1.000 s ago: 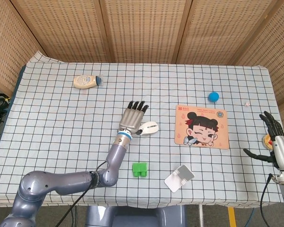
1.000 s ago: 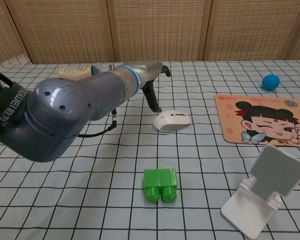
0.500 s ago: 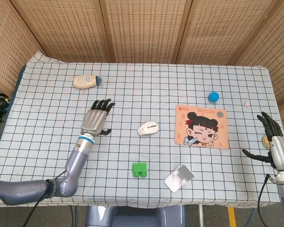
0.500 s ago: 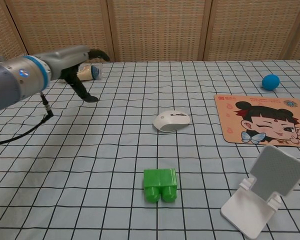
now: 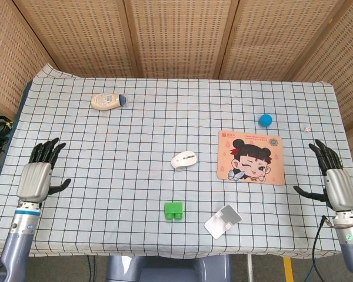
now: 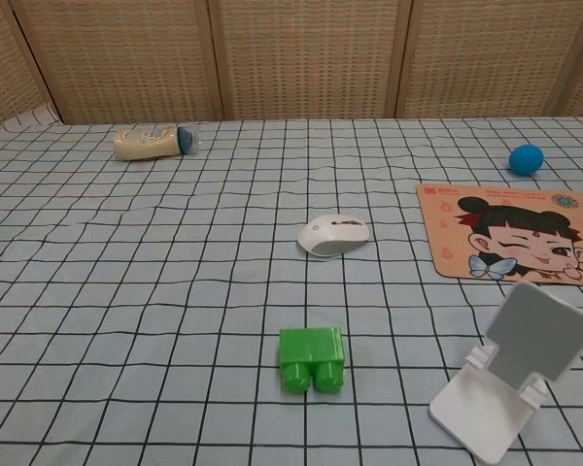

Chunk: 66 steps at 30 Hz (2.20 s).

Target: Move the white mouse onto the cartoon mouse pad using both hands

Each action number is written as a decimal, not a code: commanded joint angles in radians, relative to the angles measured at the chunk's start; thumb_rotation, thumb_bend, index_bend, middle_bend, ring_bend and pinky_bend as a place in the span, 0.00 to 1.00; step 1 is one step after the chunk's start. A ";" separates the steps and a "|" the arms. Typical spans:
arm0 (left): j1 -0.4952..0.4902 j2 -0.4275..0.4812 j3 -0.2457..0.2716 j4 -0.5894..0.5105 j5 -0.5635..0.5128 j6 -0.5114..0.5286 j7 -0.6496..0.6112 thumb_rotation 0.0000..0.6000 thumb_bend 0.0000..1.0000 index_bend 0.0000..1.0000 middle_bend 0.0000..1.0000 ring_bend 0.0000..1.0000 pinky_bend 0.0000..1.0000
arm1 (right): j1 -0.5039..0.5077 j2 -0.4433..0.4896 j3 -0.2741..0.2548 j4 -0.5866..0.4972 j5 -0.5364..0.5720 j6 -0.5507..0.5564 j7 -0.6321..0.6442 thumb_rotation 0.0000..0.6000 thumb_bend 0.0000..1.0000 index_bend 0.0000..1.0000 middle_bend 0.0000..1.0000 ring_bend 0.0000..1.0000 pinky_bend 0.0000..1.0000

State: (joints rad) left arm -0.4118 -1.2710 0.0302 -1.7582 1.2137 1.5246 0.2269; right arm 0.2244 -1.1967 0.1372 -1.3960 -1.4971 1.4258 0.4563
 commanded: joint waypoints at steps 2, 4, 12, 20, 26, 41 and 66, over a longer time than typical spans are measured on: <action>0.054 0.038 0.011 0.010 0.047 0.035 -0.044 1.00 0.23 0.09 0.00 0.00 0.00 | 0.056 0.005 0.018 -0.097 -0.032 -0.032 -0.119 1.00 0.12 0.04 0.00 0.00 0.00; 0.062 0.048 -0.002 0.006 0.054 0.031 -0.066 1.00 0.23 0.09 0.00 0.00 0.00 | 0.097 0.005 0.034 -0.160 -0.046 -0.062 -0.193 1.00 0.12 0.06 0.00 0.00 0.00; 0.085 0.077 -0.039 0.000 0.060 -0.003 -0.126 1.00 0.23 0.09 0.00 0.00 0.00 | 0.261 -0.051 0.104 -0.353 0.023 -0.241 -0.513 1.00 0.12 0.13 0.00 0.00 0.00; 0.096 0.090 -0.064 0.005 0.063 -0.050 -0.170 1.00 0.23 0.09 0.00 0.00 0.00 | 0.441 -0.225 0.162 -0.341 0.203 -0.402 -0.789 1.00 0.13 0.19 0.06 0.00 0.00; 0.101 0.092 -0.078 0.011 0.064 -0.071 -0.185 1.00 0.23 0.09 0.00 0.00 0.00 | 0.517 -0.315 0.176 -0.275 0.321 -0.446 -0.906 1.00 0.15 0.20 0.08 0.00 0.01; 0.113 0.104 -0.109 0.024 0.065 -0.139 -0.227 1.00 0.23 0.09 0.00 0.00 0.00 | 0.703 -0.484 0.149 -0.055 0.651 -0.530 -1.167 1.00 0.29 0.19 0.08 0.00 0.00; 0.130 0.109 -0.140 0.025 0.067 -0.175 -0.244 1.00 0.23 0.11 0.00 0.00 0.00 | 0.855 -0.568 0.093 0.117 0.861 -0.557 -1.311 1.00 0.30 0.27 0.12 0.00 0.00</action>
State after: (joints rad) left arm -0.2822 -1.1619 -0.1095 -1.7336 1.2810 1.3496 -0.0164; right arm 1.0752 -1.7592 0.2324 -1.2865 -0.6358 0.8713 -0.8597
